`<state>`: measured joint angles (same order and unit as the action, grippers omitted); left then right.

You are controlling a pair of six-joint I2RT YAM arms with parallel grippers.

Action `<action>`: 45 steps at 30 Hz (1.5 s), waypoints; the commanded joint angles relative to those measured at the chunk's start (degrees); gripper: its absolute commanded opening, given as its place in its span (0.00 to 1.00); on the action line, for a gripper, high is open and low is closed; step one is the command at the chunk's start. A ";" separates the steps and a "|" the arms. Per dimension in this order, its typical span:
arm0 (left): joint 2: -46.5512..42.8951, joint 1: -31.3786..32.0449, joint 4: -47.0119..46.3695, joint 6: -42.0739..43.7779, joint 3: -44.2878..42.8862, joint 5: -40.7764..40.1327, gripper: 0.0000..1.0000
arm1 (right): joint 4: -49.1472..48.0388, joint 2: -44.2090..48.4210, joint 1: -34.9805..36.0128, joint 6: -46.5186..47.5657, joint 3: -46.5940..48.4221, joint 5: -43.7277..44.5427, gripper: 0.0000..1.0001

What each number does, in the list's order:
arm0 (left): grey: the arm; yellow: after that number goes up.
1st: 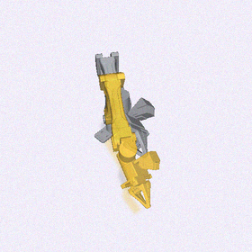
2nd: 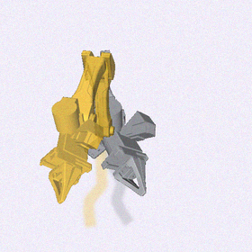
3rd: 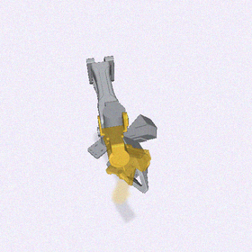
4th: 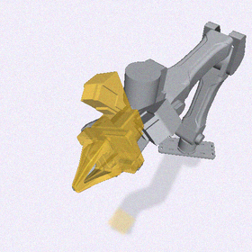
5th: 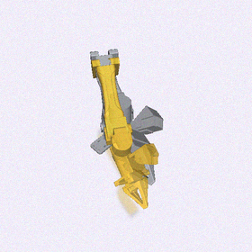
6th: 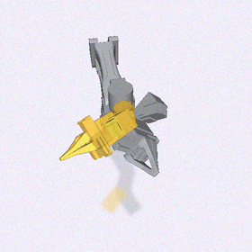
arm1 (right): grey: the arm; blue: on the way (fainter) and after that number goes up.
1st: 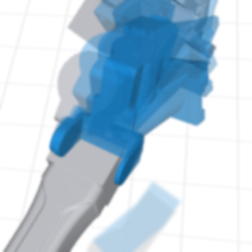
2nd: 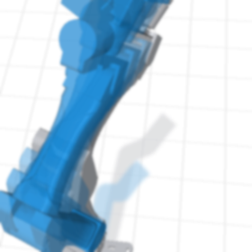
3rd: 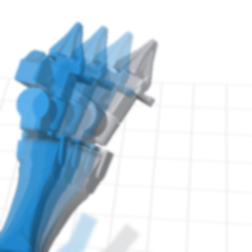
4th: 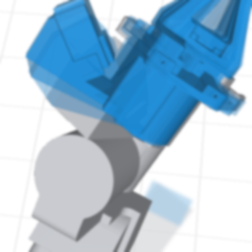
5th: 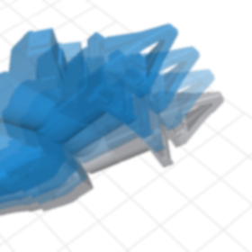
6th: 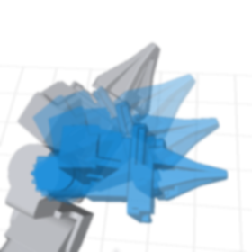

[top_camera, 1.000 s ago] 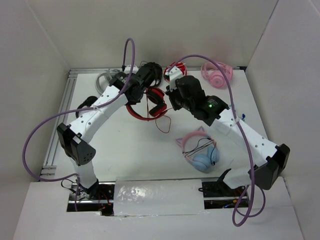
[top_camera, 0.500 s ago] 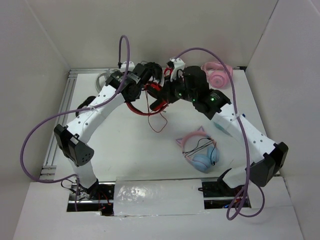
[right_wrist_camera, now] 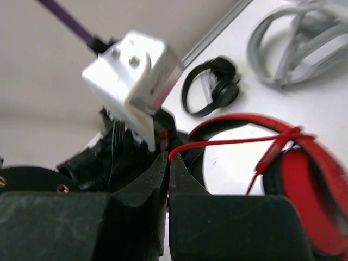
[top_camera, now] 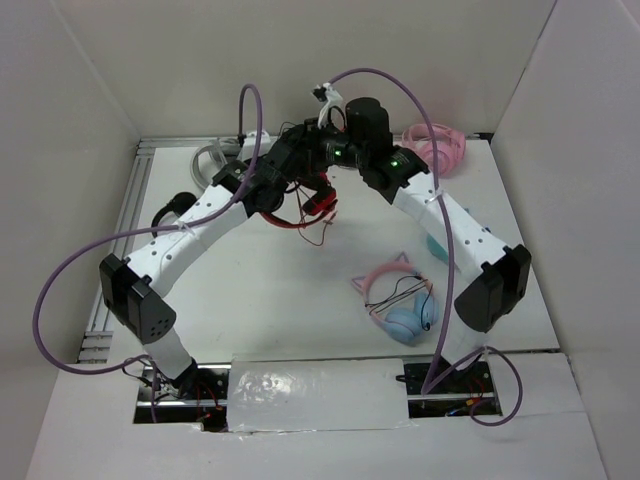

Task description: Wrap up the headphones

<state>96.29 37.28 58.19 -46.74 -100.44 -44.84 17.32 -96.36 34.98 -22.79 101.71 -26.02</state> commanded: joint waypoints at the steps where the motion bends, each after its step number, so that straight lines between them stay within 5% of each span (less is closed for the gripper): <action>1: -2.69 -0.62 -3.90 -2.46 -1.59 -1.04 0.00 | -2.99 0.11 0.61 -0.94 1.67 -13.16 0.00; 10: -1.89 -4.05 1.30 -7.75 -6.96 -4.20 0.00 | -0.27 15.92 2.46 4.24 -22.33 1.14 0.00; 16: -6.37 -5.28 -7.11 -5.56 -2.76 -0.69 0.00 | -10.81 20.60 3.34 6.51 -34.82 -7.54 0.02; 21: -11.47 -4.58 -15.20 -3.27 0.42 3.09 0.00 | -14.59 16.65 6.14 14.59 -34.57 -12.29 0.03; 30: -9.54 -2.65 -12.23 -4.49 -5.72 1.33 0.00 | -22.42 12.95 10.72 27.33 -35.79 -18.36 0.03; 40: -8.49 -2.47 -13.99 -2.83 -10.47 1.25 0.00 | -18.12 9.26 14.15 38.86 -33.34 -24.95 0.25; 45: -10.24 -2.38 -17.50 -0.37 -9.51 1.16 0.00 | -17.94 9.52 14.24 40.10 -34.03 -25.48 0.24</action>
<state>88.40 35.07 62.54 -41.60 -105.01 -40.86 -7.90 -85.58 45.17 17.10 68.55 -40.18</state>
